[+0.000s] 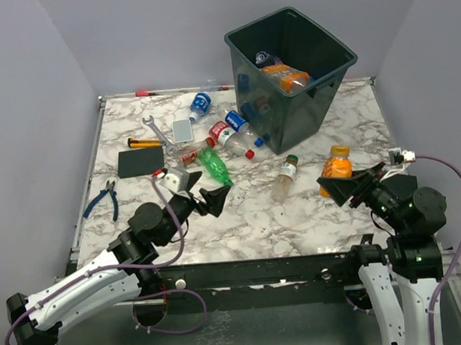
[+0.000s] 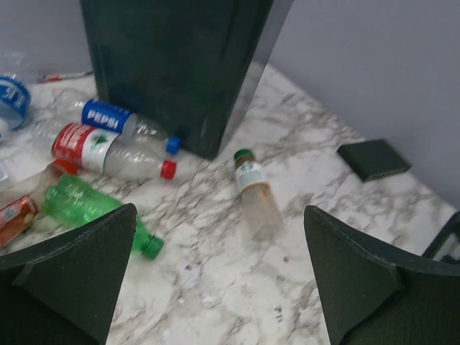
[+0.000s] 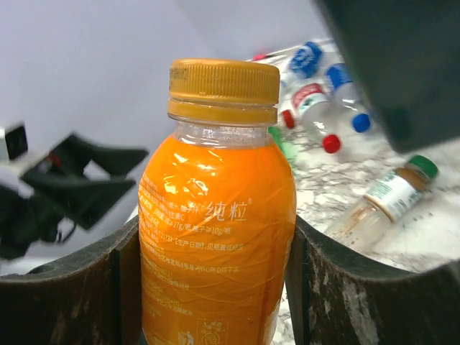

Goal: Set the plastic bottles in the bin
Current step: Pick up the plastic bottle from the corner of the board, then place the plastic bottle in the trash bin.

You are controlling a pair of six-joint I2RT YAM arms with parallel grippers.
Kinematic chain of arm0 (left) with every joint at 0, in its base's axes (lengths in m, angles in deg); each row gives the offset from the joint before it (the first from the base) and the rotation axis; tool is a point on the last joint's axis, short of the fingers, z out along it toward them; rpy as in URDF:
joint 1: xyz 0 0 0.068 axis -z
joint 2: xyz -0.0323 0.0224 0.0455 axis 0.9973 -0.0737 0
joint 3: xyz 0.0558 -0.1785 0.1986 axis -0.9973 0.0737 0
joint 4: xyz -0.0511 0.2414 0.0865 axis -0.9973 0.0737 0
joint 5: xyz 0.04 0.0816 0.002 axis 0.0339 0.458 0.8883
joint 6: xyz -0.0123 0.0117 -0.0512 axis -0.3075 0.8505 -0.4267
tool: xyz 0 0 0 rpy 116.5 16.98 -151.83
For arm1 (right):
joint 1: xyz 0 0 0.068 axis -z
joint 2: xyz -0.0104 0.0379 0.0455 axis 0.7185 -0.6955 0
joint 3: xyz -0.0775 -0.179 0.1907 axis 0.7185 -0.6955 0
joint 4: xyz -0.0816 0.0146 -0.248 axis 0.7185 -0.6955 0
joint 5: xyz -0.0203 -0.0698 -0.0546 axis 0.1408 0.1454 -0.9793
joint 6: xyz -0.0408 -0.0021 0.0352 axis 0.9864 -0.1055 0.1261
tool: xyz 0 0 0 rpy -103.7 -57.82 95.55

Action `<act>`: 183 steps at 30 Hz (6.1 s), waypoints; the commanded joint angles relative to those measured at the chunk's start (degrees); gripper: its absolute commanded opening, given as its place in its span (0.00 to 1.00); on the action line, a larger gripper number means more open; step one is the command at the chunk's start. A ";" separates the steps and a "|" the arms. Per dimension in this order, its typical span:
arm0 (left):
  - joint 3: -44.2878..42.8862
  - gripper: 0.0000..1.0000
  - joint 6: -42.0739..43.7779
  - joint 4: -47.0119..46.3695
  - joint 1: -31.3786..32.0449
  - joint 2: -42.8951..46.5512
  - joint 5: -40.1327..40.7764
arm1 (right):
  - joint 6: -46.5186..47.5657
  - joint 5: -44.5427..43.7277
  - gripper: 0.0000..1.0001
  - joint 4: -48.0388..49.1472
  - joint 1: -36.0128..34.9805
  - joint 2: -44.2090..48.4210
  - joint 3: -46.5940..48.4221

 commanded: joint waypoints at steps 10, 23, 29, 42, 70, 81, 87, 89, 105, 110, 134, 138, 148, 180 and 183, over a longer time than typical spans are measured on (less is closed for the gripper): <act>-3.80 0.99 -2.16 -10.89 -0.02 4.16 -2.28 | 9.40 12.20 0.37 14.41 -5.87 -13.95 11.56; -2.78 0.99 -8.26 -11.69 0.02 8.45 -3.81 | 17.36 -7.33 0.35 25.34 -38.07 -26.83 8.60; -2.68 0.99 -10.33 -12.42 -0.01 9.29 -8.10 | 15.15 -17.79 0.35 41.65 -51.46 -31.35 -1.36; -6.91 0.99 -15.22 -9.77 0.03 -5.97 -19.77 | 10.34 -24.06 0.39 64.97 -59.64 -35.89 -14.63; -3.50 0.14 -6.89 -13.57 -0.02 -4.23 -15.82 | 14.32 -29.86 1.00 23.14 -63.67 -18.83 -6.67; -2.08 0.18 21.85 -12.05 0.26 -9.62 -28.48 | 4.33 -41.37 0.92 0.29 -63.67 -32.62 20.56; 0.45 0.16 23.40 -18.38 1.73 -10.61 -26.53 | 4.00 -43.28 0.83 -1.82 -63.72 -41.59 25.80; 0.25 0.16 23.31 -18.34 2.14 -10.95 -25.86 | 3.69 -43.21 0.82 -2.25 -63.68 -43.42 26.19; -0.60 0.15 21.21 -17.95 3.10 -10.49 -22.49 | 4.49 -46.32 0.27 -4.63 -63.68 -48.56 26.40; -0.33 0.82 19.39 -18.22 3.10 -9.99 -19.33 | 3.71 -48.60 0.01 -6.58 -63.67 -46.52 26.62; 11.86 0.99 17.50 -26.15 3.06 4.45 8.62 | 60.41 -90.33 0.01 31.30 -57.72 -54.69 62.44; 11.37 0.99 16.87 -25.02 3.08 2.43 9.85 | 41.18 -80.25 0.01 11.75 -38.44 -66.31 76.75; 10.54 0.99 16.57 -23.25 3.06 -0.65 11.10 | 25.05 -71.83 0.01 10.31 -20.59 -82.76 83.75; 10.47 0.99 17.20 -22.52 3.67 -2.47 10.06 | 6.61 -61.30 0.74 -4.08 -14.37 -78.45 72.95; 10.47 0.99 17.19 -22.39 3.78 -2.26 10.14 | 6.48 -59.78 0.74 -4.52 -14.37 -77.07 75.61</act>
